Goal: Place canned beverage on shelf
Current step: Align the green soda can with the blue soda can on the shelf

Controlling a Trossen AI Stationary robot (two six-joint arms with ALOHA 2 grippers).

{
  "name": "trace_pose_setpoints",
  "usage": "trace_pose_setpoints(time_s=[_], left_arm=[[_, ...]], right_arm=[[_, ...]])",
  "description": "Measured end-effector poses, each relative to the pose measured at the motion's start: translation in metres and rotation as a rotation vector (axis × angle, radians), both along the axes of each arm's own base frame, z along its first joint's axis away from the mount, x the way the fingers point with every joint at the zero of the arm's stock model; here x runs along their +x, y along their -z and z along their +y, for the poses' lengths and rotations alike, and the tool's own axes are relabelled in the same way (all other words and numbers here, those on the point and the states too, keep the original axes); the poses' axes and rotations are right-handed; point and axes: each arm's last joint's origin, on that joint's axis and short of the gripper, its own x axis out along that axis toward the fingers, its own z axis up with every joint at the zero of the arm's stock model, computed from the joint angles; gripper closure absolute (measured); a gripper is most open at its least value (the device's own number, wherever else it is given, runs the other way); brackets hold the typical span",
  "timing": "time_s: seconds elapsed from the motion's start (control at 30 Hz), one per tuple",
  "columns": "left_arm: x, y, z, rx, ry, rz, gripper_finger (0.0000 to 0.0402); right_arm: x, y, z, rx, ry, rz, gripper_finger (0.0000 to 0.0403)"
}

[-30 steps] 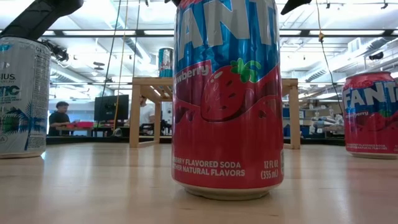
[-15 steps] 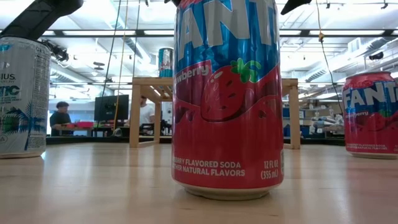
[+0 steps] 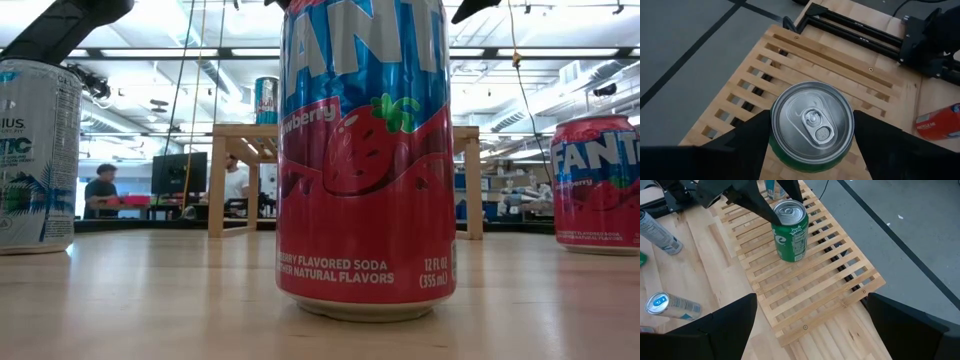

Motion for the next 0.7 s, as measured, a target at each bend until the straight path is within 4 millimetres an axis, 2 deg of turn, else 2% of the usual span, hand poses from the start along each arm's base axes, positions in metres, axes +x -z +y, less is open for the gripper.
trace_pose_setpoints(time_s=[0.7], left_arm=[[-0.0004,-0.0003,0.0008,0.018,-0.016,0.006,0.0117]], right_arm=[[0.0067,-0.0091,-0.0041,-0.043,0.022,-0.118,0.0015]])
